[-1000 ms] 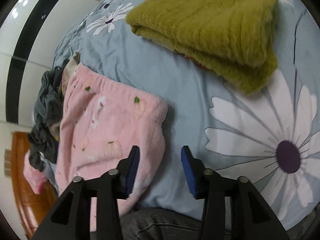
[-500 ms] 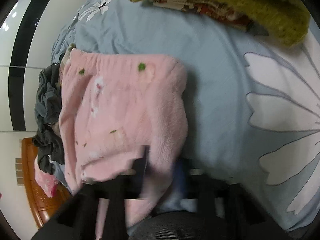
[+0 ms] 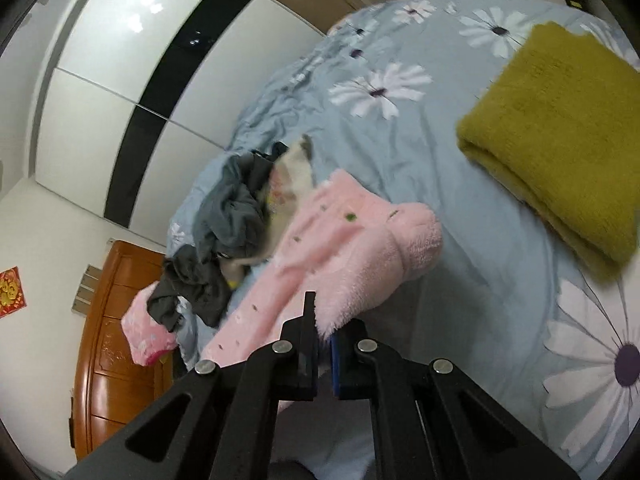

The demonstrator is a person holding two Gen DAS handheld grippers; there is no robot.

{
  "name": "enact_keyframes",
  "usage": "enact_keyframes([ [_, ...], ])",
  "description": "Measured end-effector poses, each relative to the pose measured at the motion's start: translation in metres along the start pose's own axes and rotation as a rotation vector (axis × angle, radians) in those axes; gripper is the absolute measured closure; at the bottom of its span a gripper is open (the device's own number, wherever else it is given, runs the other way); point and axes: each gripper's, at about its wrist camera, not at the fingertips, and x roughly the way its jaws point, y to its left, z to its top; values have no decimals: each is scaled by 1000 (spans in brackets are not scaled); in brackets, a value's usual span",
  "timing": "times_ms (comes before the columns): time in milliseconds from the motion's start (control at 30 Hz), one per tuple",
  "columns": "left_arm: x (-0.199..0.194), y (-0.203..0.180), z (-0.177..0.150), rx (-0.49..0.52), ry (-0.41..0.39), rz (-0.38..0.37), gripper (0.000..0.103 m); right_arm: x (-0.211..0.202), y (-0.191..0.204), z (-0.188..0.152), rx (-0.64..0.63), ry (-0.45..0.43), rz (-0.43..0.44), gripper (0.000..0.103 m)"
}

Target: Fold clothes

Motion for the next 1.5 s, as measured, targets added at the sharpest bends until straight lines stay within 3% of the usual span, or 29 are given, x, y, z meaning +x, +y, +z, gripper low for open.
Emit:
enact_keyframes([
  [133, 10, -3, 4, -10, 43, 64, 99, 6, -4, 4, 34, 26, 19, 99],
  [333, 50, -55, 31, 38, 44, 148, 99, 39, 55, 45, -47, 28, 42, 99],
  [633, 201, -121, 80, 77, 139, 338, 98, 154, 102, 116, -98, 107, -69, 99],
  [800, 291, -150, 83, 172, 196, 394, 98, 215, 98, 142, -69, 137, -123, 99],
  [1000, 360, -136, 85, 195, 224, 399, 97, 279, 90, 168, -39, 165, -189, 99],
  [1133, 363, -127, 89, 189, 242, 303, 90, 304, 84, 170, -58, 185, -237, 99],
  [1200, 352, -124, 92, 195, 251, 233, 74, 312, 80, 169, -57, 197, -247, 97],
  [1267, 329, -124, 96, 219, 228, 166, 53, 317, 79, 168, -66, 204, -255, 97],
  [1333, 302, -121, 102, 232, 182, 139, 49, 318, 79, 167, -82, 206, -255, 96],
  [1433, 265, -100, 106, 202, 117, 170, 46, 313, 84, 167, -111, 198, -233, 82],
  [1500, 250, -79, 103, 164, 111, 190, 45, 301, 90, 165, -128, 175, -190, 65],
])
